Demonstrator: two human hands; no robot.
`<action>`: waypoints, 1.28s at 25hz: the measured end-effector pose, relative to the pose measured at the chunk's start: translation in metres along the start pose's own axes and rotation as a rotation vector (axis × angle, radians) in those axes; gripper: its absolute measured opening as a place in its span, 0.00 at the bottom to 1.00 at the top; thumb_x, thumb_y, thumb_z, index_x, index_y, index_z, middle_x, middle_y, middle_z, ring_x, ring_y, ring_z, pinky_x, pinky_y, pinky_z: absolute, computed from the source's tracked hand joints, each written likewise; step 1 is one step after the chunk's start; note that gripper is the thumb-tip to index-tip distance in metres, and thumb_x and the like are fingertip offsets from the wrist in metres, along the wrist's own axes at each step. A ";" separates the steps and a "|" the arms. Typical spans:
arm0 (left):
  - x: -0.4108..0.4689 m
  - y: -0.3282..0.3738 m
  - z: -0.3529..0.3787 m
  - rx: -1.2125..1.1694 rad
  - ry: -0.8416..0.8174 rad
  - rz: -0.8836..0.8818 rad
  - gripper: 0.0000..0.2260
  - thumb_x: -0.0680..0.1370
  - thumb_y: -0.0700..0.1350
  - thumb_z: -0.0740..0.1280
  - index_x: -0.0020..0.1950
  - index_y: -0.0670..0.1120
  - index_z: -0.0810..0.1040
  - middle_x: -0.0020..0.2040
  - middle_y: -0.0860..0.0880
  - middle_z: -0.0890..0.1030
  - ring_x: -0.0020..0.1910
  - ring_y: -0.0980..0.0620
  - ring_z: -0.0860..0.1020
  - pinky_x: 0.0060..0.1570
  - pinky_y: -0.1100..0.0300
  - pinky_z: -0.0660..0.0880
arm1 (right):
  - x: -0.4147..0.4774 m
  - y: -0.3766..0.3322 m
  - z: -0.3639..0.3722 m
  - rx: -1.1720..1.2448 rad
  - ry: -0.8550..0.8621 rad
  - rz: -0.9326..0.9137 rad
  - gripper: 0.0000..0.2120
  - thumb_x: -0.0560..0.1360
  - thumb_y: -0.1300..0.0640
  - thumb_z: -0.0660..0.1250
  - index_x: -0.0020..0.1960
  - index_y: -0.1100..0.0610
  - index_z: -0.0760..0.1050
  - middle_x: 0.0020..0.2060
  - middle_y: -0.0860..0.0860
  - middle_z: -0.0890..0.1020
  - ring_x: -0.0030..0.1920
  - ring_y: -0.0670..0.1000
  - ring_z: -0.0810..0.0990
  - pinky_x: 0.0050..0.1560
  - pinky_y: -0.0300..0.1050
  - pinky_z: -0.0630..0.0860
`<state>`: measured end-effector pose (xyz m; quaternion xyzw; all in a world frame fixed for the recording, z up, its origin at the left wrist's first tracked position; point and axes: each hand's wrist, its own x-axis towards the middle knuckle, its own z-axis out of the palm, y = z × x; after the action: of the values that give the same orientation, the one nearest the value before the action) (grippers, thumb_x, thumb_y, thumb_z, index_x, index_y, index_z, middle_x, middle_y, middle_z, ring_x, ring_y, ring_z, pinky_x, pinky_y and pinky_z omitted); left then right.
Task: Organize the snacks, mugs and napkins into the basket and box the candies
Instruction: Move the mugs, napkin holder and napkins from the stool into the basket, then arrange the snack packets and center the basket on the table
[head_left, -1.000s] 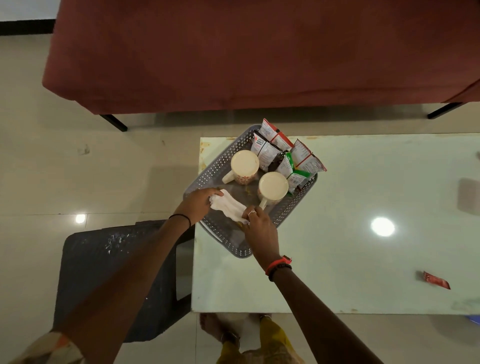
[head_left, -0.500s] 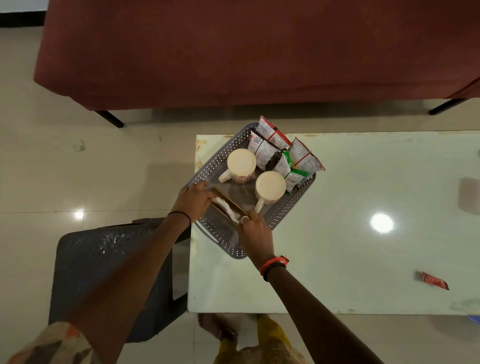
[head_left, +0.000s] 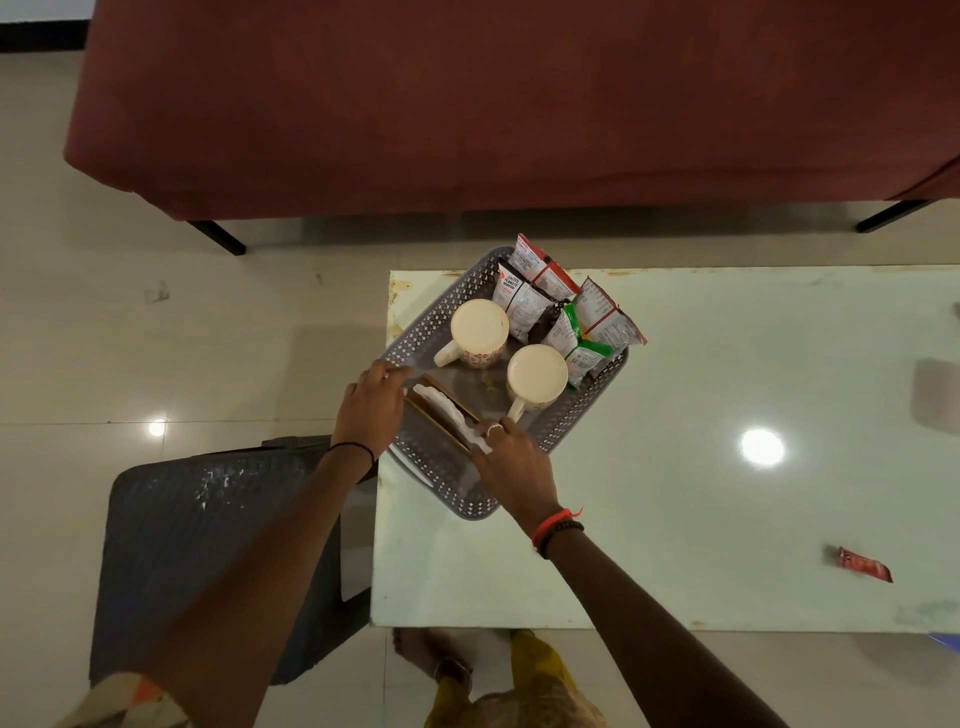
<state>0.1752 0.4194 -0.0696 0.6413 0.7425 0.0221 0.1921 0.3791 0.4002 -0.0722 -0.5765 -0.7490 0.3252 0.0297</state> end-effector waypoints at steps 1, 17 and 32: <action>-0.004 0.002 0.001 -0.122 0.078 -0.104 0.16 0.78 0.40 0.60 0.66 0.45 0.70 0.63 0.41 0.71 0.59 0.41 0.74 0.60 0.46 0.73 | 0.002 0.005 -0.010 0.044 0.029 0.019 0.12 0.77 0.52 0.61 0.55 0.57 0.77 0.51 0.53 0.80 0.48 0.56 0.81 0.44 0.49 0.80; -0.051 0.060 0.039 -1.651 0.079 -1.307 0.24 0.79 0.54 0.59 0.72 0.44 0.62 0.72 0.42 0.66 0.70 0.39 0.66 0.69 0.42 0.63 | 0.180 0.087 -0.157 0.137 0.117 0.225 0.14 0.79 0.60 0.57 0.56 0.64 0.78 0.57 0.61 0.81 0.57 0.60 0.78 0.59 0.47 0.72; -0.045 0.046 0.046 -1.210 0.092 -1.241 0.17 0.80 0.36 0.54 0.69 0.36 0.65 0.69 0.35 0.70 0.67 0.36 0.69 0.63 0.48 0.69 | 0.182 0.078 -0.152 0.343 -0.226 0.409 0.20 0.81 0.51 0.53 0.53 0.65 0.76 0.46 0.60 0.77 0.40 0.55 0.75 0.45 0.47 0.69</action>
<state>0.2377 0.3747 -0.0882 -0.0936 0.8259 0.3304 0.4472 0.4478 0.6395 -0.0535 -0.6624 -0.5498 0.5084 -0.0231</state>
